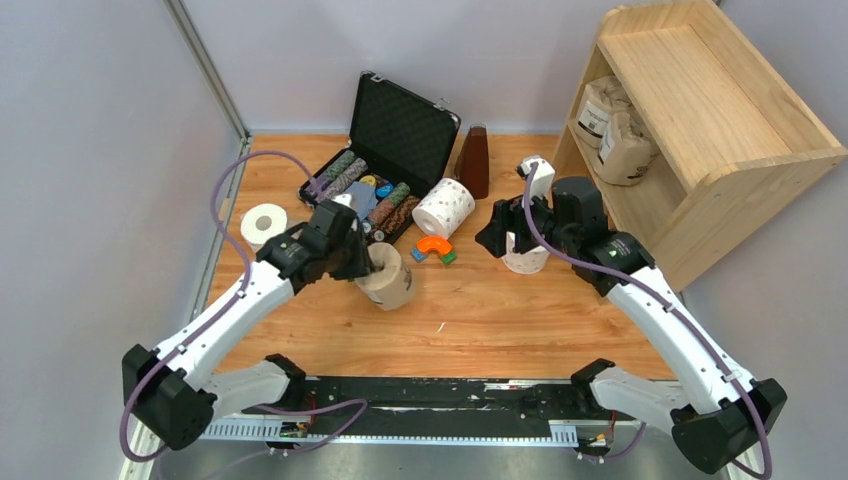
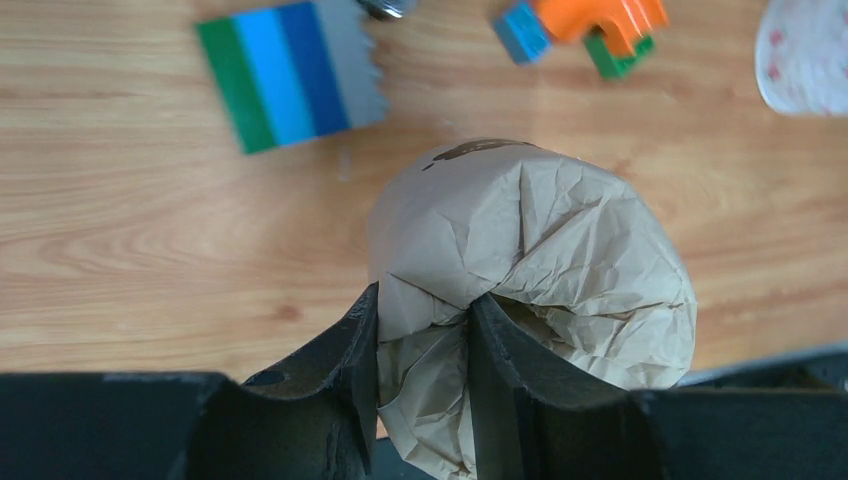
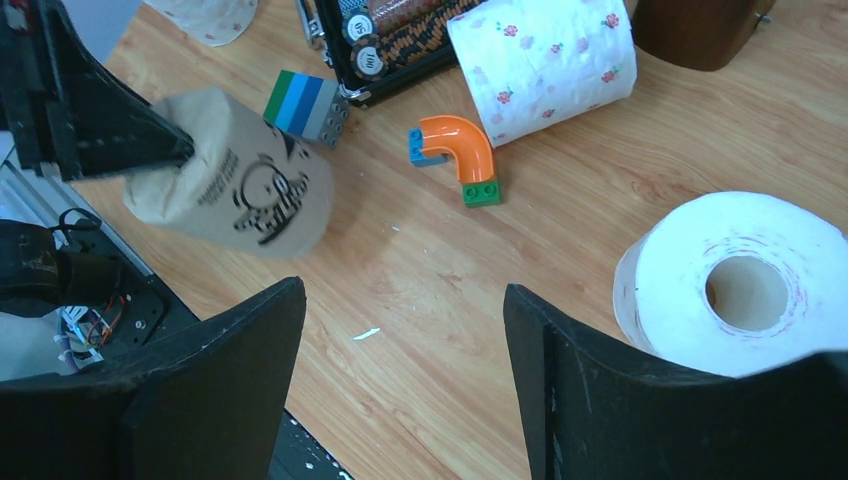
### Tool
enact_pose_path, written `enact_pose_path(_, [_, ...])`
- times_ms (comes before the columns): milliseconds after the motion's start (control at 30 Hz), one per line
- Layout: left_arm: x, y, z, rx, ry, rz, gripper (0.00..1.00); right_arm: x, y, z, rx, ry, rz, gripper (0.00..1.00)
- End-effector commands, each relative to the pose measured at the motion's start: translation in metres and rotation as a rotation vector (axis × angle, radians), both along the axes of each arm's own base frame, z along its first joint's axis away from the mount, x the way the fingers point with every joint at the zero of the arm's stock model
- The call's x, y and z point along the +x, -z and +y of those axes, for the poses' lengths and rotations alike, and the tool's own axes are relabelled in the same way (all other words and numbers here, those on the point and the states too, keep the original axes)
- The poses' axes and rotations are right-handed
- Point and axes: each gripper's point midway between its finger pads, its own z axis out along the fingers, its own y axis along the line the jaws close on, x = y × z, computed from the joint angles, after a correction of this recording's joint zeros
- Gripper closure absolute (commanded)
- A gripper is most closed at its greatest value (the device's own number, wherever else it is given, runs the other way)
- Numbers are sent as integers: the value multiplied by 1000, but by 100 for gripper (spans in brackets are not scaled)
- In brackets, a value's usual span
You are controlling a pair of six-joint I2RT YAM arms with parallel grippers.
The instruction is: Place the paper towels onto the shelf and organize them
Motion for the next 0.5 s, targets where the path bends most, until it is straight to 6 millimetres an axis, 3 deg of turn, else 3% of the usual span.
enact_pose_path(0, [3, -18, -54, -88, 64, -55, 92, -4, -14, 3, 33, 15, -43, 26])
enact_pose_path(267, [7, 9, -149, 5, 261, -55, 86, -12, -13, -3, 23, 55, -45, 27])
enact_pose_path(467, [12, 27, -186, 48, 325, -36, 82, -21, -12, -10, 18, 72, -39, 27])
